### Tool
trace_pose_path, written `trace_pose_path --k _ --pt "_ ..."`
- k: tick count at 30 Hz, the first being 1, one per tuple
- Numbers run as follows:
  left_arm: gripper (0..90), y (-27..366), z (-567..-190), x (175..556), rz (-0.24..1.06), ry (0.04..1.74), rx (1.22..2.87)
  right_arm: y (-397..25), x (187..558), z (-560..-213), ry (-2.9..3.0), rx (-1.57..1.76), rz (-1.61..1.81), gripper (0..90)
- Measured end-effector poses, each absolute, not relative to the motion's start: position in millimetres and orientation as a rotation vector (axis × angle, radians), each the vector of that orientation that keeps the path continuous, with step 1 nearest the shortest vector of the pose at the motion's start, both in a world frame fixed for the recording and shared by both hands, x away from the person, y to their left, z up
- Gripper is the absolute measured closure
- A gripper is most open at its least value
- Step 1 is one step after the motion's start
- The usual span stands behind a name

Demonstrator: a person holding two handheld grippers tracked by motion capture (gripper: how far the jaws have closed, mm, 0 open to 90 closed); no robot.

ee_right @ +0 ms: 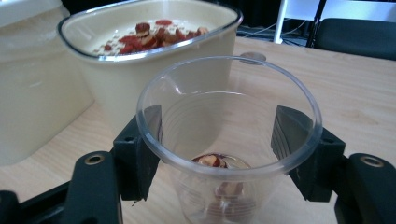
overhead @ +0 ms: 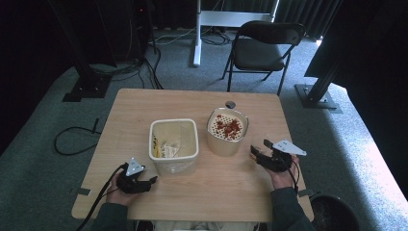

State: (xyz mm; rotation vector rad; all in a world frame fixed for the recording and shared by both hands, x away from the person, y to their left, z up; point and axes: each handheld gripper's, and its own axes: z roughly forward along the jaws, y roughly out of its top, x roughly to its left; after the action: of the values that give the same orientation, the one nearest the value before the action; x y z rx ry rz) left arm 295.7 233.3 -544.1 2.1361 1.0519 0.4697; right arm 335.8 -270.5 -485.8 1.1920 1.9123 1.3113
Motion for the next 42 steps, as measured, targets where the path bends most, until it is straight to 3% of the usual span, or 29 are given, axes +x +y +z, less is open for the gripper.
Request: trace_pose_path --k 42 --pt "31.5 233 -544 296 0.47 1.055 2.135 -257 377 -438 1.777 1.207 1.182 35.1"
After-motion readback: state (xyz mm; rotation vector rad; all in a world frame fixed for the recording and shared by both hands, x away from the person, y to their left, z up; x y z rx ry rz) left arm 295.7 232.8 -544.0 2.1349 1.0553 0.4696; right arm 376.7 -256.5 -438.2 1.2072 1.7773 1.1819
